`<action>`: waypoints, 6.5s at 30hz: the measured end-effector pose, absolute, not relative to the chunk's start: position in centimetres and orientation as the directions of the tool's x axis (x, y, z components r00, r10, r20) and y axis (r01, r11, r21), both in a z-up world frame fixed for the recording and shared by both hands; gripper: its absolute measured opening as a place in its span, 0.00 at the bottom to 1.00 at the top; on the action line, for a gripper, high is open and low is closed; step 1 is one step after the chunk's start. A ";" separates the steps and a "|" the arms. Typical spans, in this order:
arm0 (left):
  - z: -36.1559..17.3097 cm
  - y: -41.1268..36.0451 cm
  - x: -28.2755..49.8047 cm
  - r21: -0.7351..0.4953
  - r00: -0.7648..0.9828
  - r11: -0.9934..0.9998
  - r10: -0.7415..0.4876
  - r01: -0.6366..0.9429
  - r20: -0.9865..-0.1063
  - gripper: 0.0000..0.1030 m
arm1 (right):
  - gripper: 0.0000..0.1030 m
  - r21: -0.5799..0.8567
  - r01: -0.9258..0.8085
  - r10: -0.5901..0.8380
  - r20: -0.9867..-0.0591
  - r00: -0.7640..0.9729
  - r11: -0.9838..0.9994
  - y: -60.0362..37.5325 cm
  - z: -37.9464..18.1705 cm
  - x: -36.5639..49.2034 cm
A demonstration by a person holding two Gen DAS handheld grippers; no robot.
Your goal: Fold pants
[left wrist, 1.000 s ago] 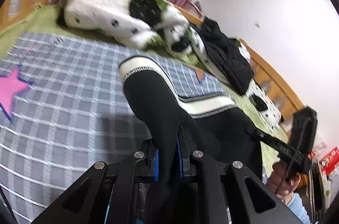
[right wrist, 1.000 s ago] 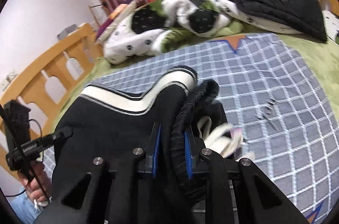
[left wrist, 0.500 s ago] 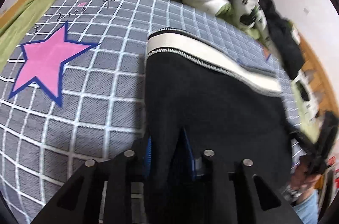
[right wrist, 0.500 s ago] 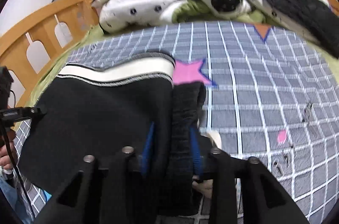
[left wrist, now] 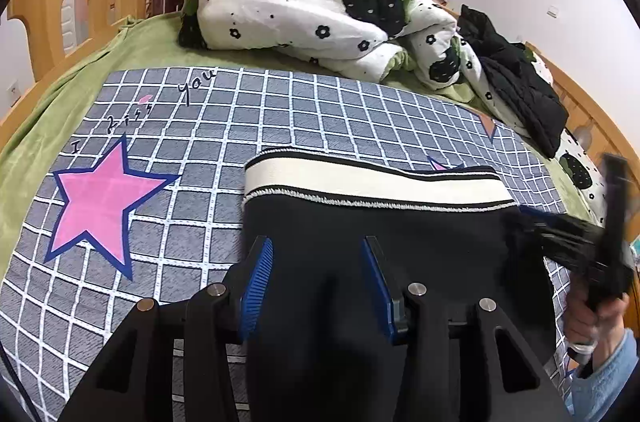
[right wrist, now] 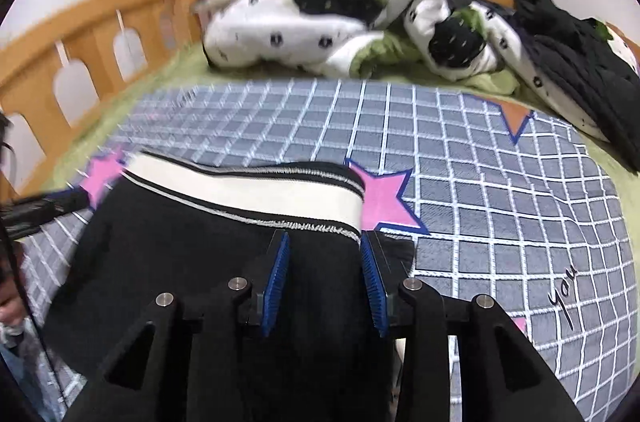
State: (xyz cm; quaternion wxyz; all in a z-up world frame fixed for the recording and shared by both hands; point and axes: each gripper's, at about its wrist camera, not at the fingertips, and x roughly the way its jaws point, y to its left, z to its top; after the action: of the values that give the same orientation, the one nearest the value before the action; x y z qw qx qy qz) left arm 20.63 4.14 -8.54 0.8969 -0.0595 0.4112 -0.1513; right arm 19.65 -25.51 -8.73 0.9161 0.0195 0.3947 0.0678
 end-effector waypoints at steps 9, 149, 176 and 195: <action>-8.9 5.8 20.0 -0.308 0.606 0.925 -0.379 0.223 -0.699 0.42 | 0.12 0.350 -0.142 0.348 -0.642 0.683 0.926 -29.3 -8.9 19.2; -14.3 2.0 5.5 -0.157 0.603 0.951 -0.291 0.266 -0.743 0.40 | 0.21 0.076 -0.036 0.081 -0.763 0.642 0.996 -26.1 -15.6 3.3; -12.7 2.9 5.3 -0.223 0.578 0.945 -0.323 0.239 -0.749 0.43 | 0.21 0.101 0.007 0.071 -0.745 0.663 0.995 -26.4 -14.6 3.6; -4.2 3.1 -3.0 -0.056 0.720 0.993 -0.115 0.104 -0.684 0.76 | 0.58 0.095 0.040 0.040 -0.713 0.700 0.995 -25.0 -7.1 -2.4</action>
State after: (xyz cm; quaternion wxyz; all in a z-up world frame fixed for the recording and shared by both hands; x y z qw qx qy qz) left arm -3.03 3.13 -4.20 0.9274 -0.0068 0.3694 -0.0590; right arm -2.36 -24.97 -7.07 0.9205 0.0514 0.3874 0.0000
